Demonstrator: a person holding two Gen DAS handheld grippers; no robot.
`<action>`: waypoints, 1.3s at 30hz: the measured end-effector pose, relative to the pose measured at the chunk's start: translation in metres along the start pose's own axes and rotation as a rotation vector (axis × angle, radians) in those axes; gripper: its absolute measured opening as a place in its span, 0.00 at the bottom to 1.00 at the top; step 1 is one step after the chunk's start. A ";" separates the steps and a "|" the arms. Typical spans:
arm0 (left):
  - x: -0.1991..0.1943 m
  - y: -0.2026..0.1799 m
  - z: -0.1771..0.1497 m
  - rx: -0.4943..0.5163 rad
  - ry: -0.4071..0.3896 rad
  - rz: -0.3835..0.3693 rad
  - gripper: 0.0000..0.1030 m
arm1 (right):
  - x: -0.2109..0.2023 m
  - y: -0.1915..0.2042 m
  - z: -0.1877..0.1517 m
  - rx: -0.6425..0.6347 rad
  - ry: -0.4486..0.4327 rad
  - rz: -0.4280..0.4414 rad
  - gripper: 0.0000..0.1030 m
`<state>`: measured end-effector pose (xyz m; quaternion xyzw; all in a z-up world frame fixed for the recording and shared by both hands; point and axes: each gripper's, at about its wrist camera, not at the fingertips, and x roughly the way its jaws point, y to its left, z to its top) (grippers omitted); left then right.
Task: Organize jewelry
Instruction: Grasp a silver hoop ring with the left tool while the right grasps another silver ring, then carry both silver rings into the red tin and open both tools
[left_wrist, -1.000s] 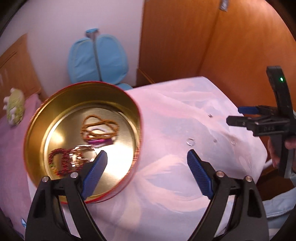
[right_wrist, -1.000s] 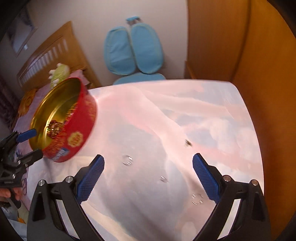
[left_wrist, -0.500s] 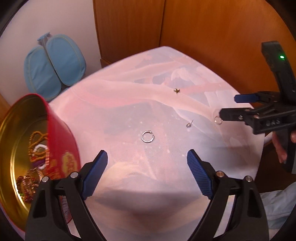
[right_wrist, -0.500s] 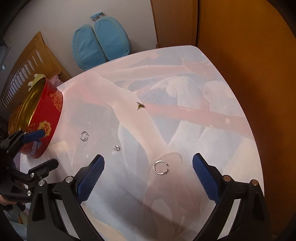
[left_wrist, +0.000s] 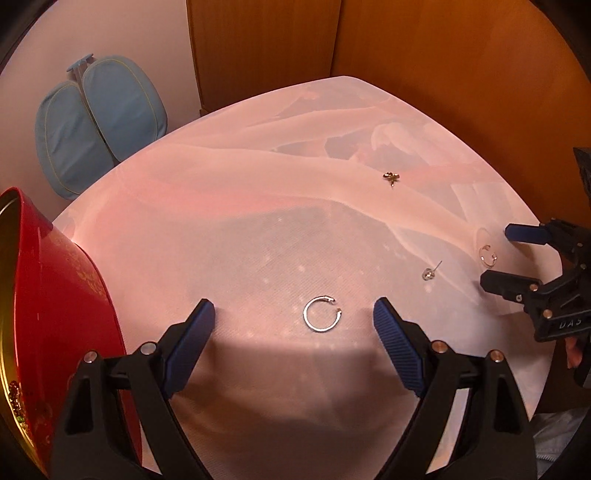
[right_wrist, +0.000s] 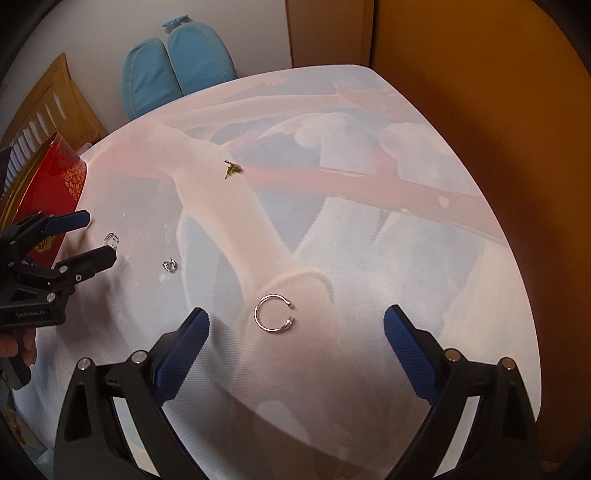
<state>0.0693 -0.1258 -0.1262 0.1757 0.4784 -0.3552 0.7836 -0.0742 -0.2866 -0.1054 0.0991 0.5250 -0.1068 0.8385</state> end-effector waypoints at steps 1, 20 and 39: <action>0.003 -0.001 0.000 0.007 -0.003 0.004 0.83 | 0.000 0.001 -0.002 -0.011 -0.006 -0.009 0.90; -0.048 -0.007 -0.004 0.017 -0.137 -0.008 0.19 | -0.035 0.031 0.003 -0.137 -0.103 0.076 0.21; -0.230 0.084 -0.070 -0.344 -0.409 0.305 0.19 | -0.120 0.200 0.084 -0.466 -0.297 0.462 0.21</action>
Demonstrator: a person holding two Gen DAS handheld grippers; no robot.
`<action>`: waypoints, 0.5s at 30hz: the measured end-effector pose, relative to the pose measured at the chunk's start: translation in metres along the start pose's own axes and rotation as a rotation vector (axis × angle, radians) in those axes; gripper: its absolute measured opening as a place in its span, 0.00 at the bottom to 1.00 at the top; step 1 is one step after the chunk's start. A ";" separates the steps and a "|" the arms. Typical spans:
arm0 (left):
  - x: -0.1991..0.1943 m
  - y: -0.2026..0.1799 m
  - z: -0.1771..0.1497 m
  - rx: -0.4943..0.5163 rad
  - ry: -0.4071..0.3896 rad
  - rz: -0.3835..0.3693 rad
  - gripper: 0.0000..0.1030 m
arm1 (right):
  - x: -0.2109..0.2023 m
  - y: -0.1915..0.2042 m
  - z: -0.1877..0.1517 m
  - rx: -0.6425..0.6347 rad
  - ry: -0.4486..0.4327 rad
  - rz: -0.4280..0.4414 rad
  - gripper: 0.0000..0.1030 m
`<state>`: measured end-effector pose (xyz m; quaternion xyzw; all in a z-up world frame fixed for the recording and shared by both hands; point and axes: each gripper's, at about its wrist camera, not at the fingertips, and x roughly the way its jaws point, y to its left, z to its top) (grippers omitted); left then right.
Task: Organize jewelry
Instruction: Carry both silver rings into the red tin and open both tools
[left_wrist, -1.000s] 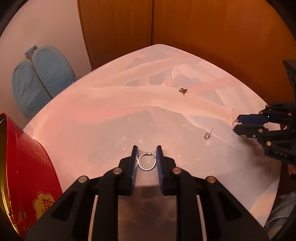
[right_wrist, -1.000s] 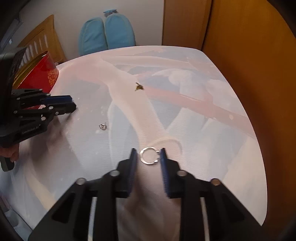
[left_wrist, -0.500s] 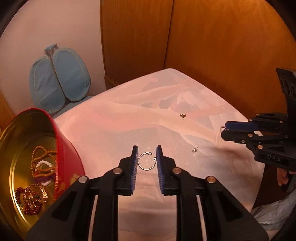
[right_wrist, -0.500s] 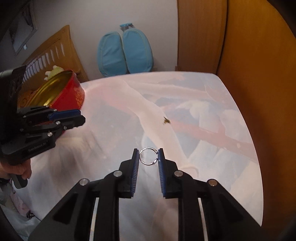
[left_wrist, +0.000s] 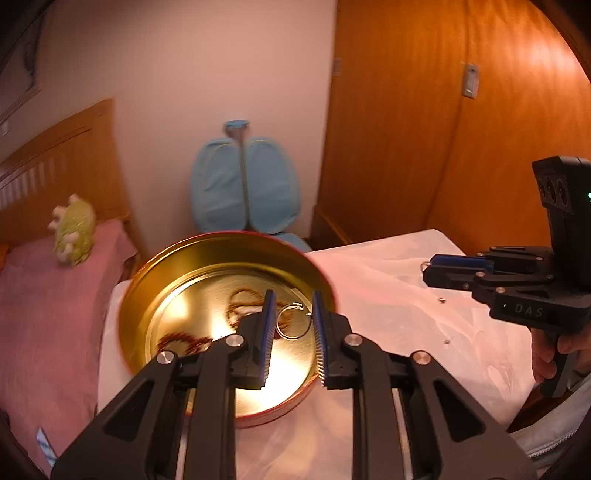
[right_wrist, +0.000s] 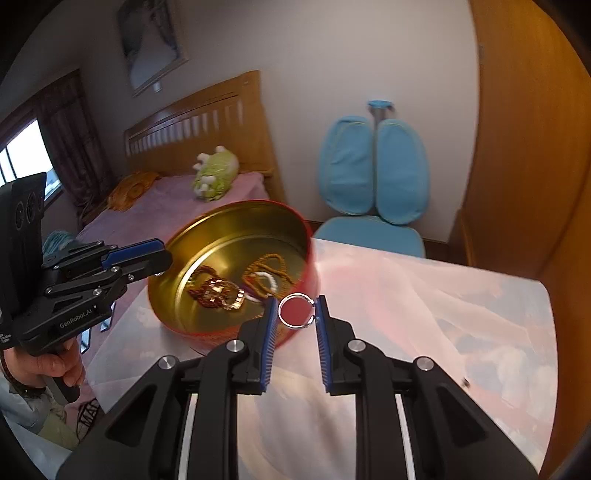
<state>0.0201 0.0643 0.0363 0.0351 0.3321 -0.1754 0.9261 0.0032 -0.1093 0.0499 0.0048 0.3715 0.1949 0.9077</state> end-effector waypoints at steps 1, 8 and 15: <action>-0.004 0.007 -0.003 -0.013 0.000 0.022 0.19 | 0.006 0.006 0.004 -0.014 0.002 0.016 0.21; -0.020 0.055 -0.021 -0.101 0.039 0.123 0.19 | 0.042 0.034 0.025 -0.069 0.024 0.100 0.21; -0.005 0.084 -0.021 -0.137 0.091 0.118 0.19 | 0.072 0.050 0.048 -0.092 0.073 0.131 0.21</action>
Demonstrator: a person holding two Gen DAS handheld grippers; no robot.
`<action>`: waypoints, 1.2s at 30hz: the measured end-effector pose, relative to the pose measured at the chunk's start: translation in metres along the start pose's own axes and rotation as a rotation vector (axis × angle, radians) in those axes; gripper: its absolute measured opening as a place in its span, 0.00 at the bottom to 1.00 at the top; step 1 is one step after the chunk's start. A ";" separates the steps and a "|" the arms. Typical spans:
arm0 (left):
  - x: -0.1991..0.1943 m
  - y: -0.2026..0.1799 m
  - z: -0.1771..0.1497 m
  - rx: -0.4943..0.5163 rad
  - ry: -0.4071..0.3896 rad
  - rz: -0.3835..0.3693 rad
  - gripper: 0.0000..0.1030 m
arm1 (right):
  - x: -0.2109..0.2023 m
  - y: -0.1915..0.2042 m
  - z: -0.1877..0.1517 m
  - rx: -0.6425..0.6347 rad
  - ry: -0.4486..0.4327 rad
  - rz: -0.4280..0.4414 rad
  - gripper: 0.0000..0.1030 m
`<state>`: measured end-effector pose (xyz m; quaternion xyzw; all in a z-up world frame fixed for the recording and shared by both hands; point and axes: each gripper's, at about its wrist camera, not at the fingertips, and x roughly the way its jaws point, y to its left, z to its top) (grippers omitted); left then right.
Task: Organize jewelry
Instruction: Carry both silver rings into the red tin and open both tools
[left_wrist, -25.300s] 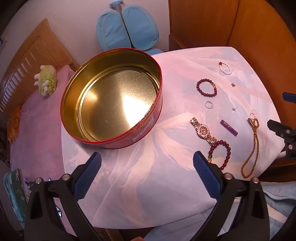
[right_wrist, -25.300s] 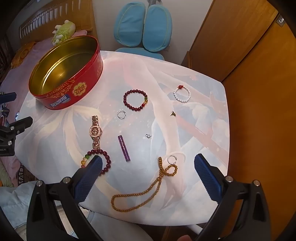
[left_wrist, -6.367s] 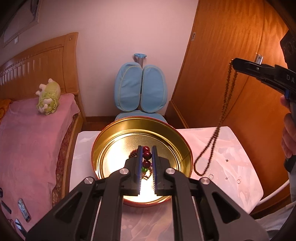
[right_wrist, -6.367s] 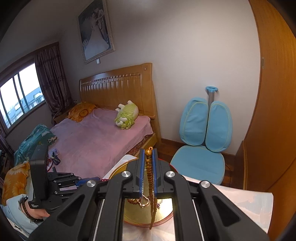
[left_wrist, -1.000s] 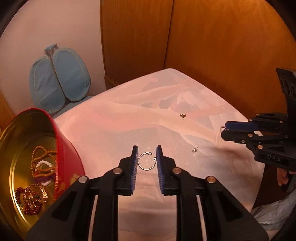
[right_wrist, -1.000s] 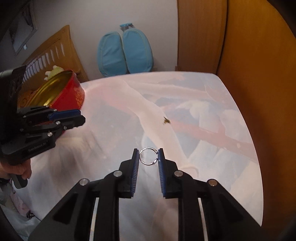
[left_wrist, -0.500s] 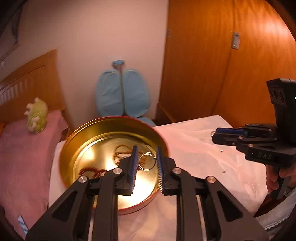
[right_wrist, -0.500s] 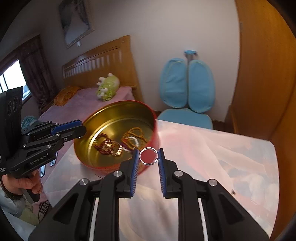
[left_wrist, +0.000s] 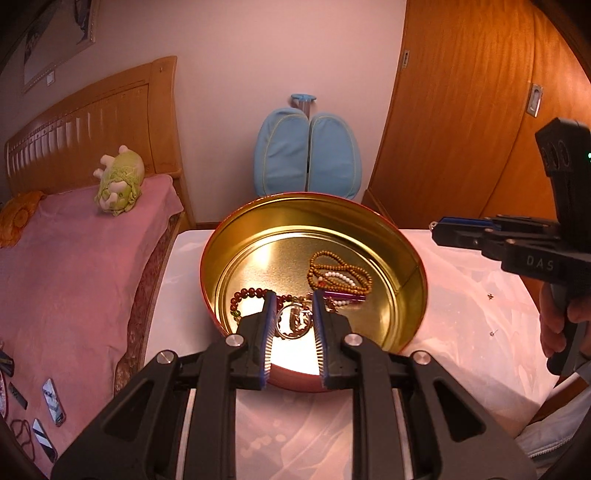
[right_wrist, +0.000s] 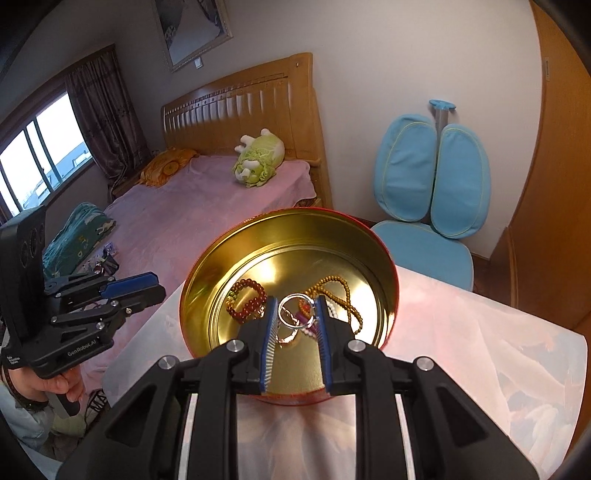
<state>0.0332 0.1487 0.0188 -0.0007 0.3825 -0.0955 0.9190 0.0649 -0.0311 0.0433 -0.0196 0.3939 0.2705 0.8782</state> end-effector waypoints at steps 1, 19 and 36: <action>0.007 0.004 0.004 -0.003 0.021 -0.015 0.19 | 0.005 0.000 0.004 -0.003 0.016 0.006 0.21; 0.121 0.014 0.015 0.117 0.415 -0.024 0.19 | 0.139 -0.012 0.024 -0.010 0.476 -0.015 0.21; 0.129 -0.002 0.002 0.185 0.426 0.001 0.20 | 0.153 -0.008 0.022 -0.031 0.476 -0.029 0.21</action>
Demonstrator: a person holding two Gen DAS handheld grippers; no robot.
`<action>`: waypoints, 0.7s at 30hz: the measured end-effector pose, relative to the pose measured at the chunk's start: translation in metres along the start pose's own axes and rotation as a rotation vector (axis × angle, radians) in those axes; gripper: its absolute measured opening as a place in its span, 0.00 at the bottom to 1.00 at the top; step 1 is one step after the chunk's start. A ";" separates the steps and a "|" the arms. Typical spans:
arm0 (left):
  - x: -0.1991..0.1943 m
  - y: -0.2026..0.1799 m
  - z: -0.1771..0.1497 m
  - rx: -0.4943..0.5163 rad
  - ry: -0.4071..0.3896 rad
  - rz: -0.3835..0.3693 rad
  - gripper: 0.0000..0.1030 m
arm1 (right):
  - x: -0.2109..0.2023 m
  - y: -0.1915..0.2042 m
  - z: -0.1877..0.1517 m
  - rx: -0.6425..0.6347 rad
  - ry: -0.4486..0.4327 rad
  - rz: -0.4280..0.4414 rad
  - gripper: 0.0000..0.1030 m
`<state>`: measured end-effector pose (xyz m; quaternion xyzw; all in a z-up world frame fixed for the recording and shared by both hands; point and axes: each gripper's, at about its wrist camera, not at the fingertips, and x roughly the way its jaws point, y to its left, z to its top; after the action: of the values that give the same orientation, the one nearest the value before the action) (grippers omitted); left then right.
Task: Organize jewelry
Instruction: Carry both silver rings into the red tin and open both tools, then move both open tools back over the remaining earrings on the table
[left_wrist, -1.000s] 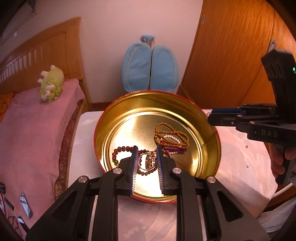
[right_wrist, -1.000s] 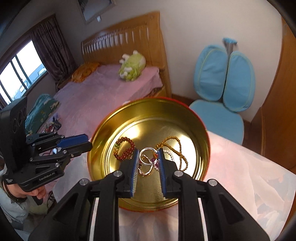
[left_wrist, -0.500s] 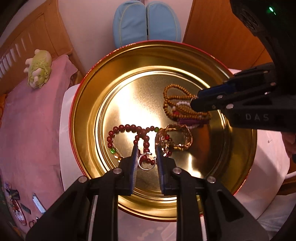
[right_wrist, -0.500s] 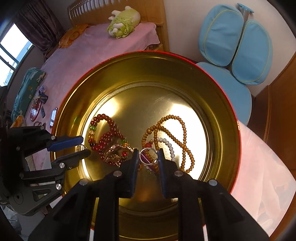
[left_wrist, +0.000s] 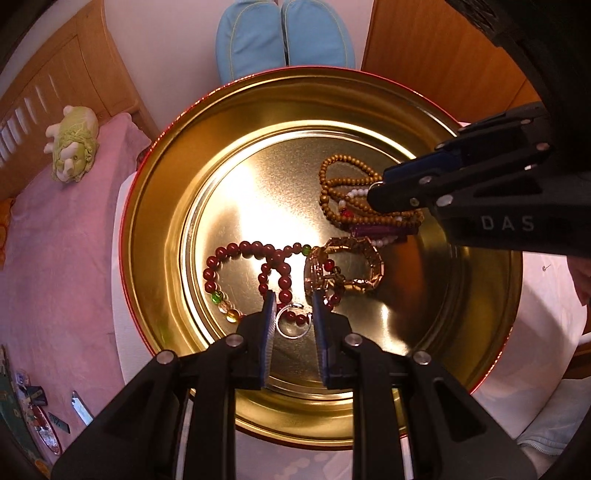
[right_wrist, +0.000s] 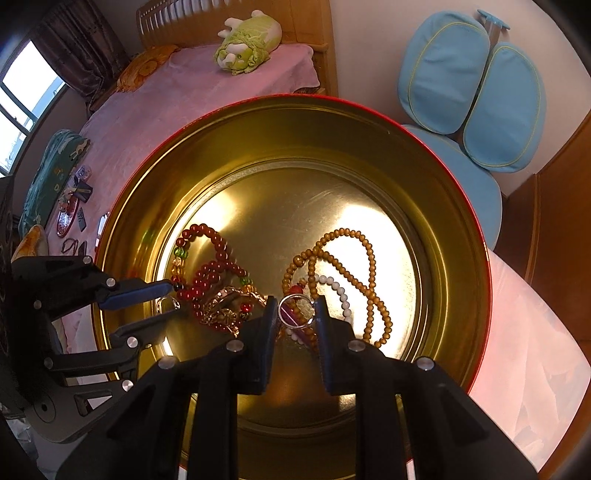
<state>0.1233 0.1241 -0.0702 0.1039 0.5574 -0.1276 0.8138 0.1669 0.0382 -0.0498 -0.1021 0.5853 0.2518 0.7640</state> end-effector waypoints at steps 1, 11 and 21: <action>-0.002 -0.004 0.000 0.010 -0.004 0.014 0.20 | -0.001 0.002 0.000 -0.007 -0.004 0.000 0.21; -0.013 -0.024 -0.008 0.097 -0.031 0.142 0.63 | -0.008 0.016 -0.001 -0.061 -0.057 -0.048 0.74; -0.016 -0.023 -0.017 0.042 -0.010 0.121 0.63 | -0.019 0.014 -0.012 -0.044 -0.092 -0.030 0.91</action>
<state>0.0952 0.1090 -0.0625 0.1538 0.5433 -0.0905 0.8204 0.1458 0.0398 -0.0337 -0.1158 0.5422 0.2576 0.7913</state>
